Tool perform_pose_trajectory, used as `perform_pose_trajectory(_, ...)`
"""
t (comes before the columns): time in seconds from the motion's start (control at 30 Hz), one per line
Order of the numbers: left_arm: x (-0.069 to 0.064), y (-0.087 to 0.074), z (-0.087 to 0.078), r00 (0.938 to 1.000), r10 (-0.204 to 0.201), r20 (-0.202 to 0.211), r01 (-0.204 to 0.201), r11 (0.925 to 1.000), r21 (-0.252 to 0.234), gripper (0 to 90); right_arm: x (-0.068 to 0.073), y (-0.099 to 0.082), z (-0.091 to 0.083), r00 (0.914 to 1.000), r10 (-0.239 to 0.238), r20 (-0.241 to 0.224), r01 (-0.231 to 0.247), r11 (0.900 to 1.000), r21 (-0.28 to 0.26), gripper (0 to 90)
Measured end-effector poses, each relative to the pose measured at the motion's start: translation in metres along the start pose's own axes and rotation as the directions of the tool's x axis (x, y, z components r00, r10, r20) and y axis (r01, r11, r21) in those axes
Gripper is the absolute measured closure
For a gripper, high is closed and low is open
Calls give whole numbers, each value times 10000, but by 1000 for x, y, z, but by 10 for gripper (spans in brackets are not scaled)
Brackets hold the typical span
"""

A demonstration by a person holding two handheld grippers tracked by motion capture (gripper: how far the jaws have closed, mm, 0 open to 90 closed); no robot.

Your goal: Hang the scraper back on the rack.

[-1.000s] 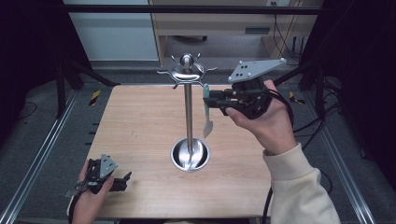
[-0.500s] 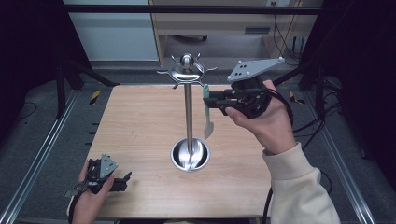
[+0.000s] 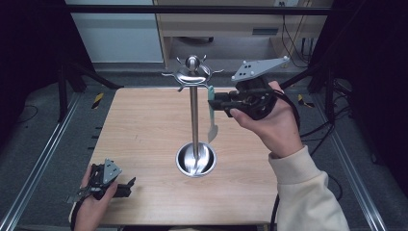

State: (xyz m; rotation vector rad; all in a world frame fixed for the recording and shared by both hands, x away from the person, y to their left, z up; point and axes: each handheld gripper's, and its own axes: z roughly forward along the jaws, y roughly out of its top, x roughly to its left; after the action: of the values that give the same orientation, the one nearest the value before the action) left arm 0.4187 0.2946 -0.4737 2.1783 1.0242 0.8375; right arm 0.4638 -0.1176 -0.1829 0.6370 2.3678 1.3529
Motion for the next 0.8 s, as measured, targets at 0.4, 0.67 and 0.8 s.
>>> perform_pose_trajectory(0.4, 0, 0, 0, 10000, 14, 5, -14, 10000, 12, 28, -1, -1, 8, 10000, 99, 9, -99, 9999, -30, 746)
perform_pose_trajectory(0.67, 0, 0, 0, 10000, -18, -8, 18, 10000, -11, 28, -1, -6, 9, 9999, 99, 90, -95, 9990, -436, 744)
perform_pose_trajectory(0.8, 0, 0, 1, 10000, -16, -9, 16, 10000, 12, 27, -1, -9, 9, 9999, 119, 104, -113, 9979, -631, 742)
